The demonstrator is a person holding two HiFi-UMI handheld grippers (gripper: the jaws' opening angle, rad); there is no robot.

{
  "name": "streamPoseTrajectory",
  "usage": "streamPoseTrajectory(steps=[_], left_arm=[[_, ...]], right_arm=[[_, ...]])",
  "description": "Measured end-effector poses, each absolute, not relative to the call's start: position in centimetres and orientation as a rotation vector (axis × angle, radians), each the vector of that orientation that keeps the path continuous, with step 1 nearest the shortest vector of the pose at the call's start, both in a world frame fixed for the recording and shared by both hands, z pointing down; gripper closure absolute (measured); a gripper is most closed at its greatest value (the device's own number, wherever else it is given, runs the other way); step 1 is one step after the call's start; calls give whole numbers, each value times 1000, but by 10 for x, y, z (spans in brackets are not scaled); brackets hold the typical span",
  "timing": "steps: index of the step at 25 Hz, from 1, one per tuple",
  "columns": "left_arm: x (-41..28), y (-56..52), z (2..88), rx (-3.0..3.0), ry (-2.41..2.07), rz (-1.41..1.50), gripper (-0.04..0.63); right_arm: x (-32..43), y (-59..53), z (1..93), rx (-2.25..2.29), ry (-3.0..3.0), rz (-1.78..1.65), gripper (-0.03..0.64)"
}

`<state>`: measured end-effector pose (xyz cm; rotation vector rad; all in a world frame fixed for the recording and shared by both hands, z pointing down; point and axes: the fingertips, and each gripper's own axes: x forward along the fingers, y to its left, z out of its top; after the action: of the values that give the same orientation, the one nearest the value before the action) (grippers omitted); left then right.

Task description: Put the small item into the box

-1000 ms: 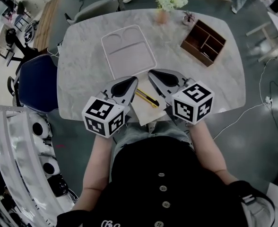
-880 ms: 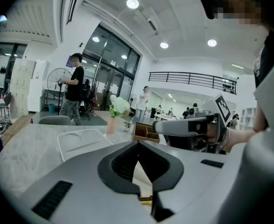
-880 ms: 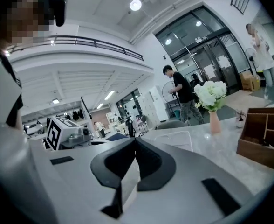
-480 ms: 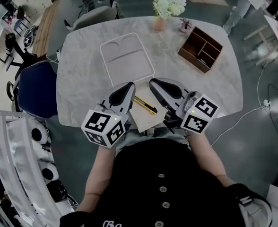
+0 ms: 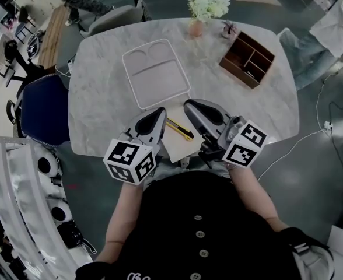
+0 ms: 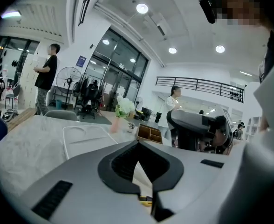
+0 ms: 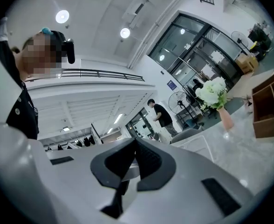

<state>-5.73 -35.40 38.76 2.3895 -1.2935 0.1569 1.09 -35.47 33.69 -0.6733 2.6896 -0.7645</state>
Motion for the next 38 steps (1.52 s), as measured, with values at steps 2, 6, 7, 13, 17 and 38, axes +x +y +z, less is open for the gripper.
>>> streamPoseTrajectory(steps=[2,6,7,13,17,38], left_arm=[[-58,-353,392,2376,-1302,184,578],[-55,-350,396,2376,-1287,198,578],[-54,-349,395,2377,-1278,183,578],[-55,-350,392,2362,-1248,100,578],[-54,-349,397,2368,-1250,161,578],[-46,-346,406,2357,-1234,226,578]], right_arm=[[11,-355,343,-692,2693,-785,614],[13,-359,356,-764,2699,-839,614],[13,-360,358,-782,2701,-848,614],[14,-363,366,-822,2708,-866,614],[13,-363,369,-838,2728,-867,614],[10,-358,381,-833,2781,-903,614]])
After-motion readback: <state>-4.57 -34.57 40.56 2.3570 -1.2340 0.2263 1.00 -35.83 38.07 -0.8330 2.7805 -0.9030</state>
